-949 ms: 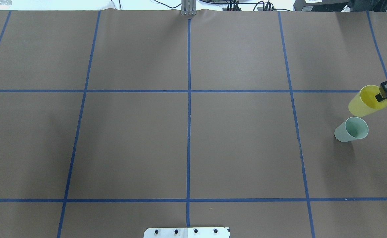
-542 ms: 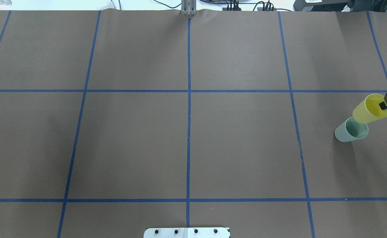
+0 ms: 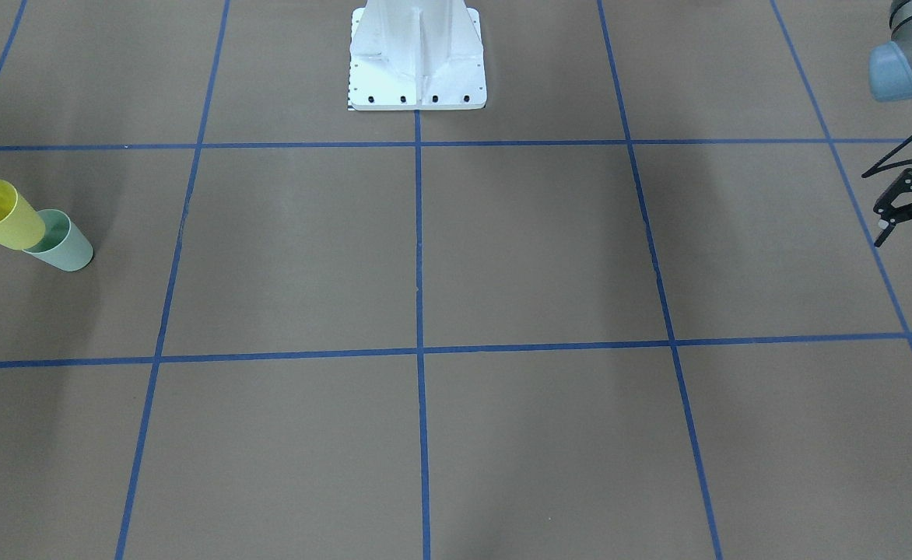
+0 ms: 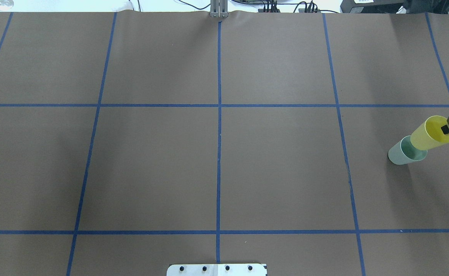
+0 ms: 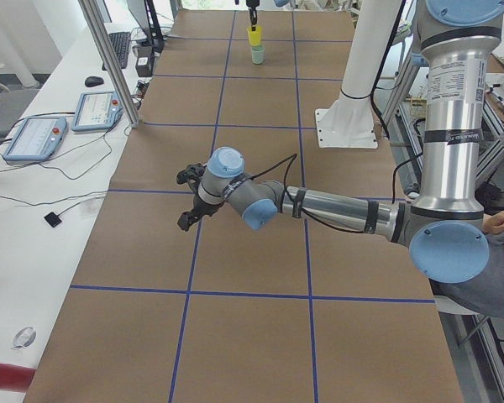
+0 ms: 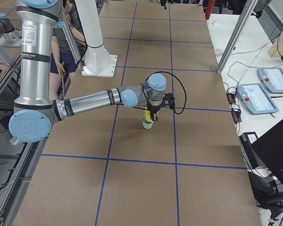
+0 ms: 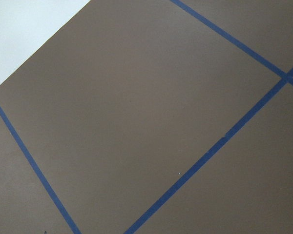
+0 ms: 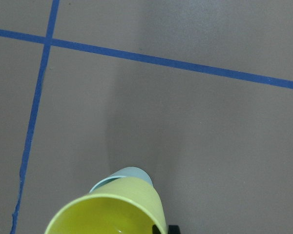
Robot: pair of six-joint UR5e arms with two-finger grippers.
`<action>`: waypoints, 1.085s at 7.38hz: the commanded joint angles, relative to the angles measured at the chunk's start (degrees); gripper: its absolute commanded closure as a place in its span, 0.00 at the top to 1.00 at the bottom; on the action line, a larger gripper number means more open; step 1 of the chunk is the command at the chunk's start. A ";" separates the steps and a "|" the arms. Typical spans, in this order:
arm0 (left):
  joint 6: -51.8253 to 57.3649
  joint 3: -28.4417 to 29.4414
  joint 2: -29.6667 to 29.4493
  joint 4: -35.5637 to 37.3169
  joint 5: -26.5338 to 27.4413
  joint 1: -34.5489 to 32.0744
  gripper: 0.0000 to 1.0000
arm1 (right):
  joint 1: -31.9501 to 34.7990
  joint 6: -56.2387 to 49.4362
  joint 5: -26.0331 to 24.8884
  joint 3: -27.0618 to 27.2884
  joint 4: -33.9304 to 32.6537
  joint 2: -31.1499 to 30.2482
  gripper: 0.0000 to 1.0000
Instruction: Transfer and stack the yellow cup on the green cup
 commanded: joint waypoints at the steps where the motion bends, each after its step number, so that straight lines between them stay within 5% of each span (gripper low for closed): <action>1: 0.00 0.06 -0.02 0.00 -0.49 -0.47 1.00 | -1.05 0.00 0.28 -0.02 0.11 -0.04 0.00; 5: 0.00 -0.02 -0.10 0.09 -0.75 -0.55 1.00 | -2.46 -0.09 0.28 -0.11 0.02 -0.04 0.00; 6: 0.00 -0.02 -0.10 0.09 -1.36 -1.16 1.00 | -2.46 0.00 0.63 -0.11 0.02 0.04 0.34; 7: 0.00 -0.02 -0.10 0.09 -2.41 -1.52 1.00 | -2.46 0.09 1.51 -0.28 0.02 0.13 0.99; 8: 0.00 0.06 -0.10 0.09 -2.42 -1.61 1.00 | -2.46 0.00 1.51 -0.29 0.02 0.22 1.00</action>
